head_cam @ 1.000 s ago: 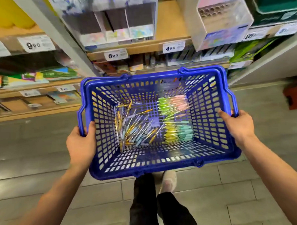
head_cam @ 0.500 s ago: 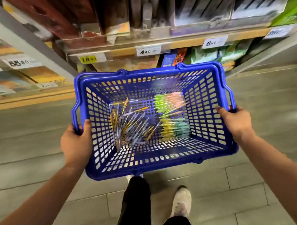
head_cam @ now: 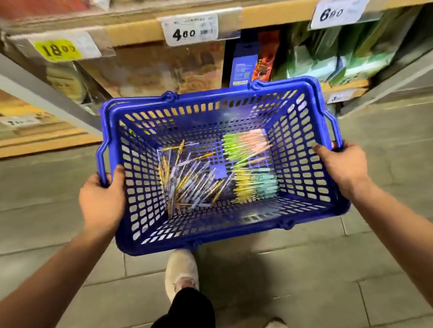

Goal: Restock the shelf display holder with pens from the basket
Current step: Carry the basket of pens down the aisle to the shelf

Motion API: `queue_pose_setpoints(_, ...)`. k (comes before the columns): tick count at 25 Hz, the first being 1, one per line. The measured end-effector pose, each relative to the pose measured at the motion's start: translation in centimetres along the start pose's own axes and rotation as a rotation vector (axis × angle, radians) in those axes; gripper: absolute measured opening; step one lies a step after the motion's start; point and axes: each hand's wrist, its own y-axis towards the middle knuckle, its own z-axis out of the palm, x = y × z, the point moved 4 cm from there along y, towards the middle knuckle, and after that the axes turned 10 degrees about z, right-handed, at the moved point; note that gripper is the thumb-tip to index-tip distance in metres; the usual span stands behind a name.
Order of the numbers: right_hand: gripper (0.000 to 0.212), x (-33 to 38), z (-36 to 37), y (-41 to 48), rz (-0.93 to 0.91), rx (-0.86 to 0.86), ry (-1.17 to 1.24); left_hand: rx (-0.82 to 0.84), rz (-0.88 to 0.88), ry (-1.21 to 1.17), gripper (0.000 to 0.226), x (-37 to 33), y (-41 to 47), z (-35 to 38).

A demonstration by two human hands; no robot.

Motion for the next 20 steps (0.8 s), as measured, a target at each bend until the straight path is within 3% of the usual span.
queue_pose_setpoints(6, 0.031, -1.6, 2.4, 4.6, -0.039, 0.035, -0.012, -0.001, 0.011, -0.015, 0.047, 3.3, 1.5, 4.6)
queue_pose_setpoints(10, 0.021, -2.7, 3.8, 5.6, -0.088, 0.076, 0.031, -0.017, -0.012, -0.05, 0.044, 5.6, 1.7, 6.0)
queue_pose_setpoints(20, 0.022, -3.4, 3.9, 6.8, -0.181, 0.113, 0.019, 0.052, 0.016, 0.003, 0.041, 3.2, 0.3, 6.6)
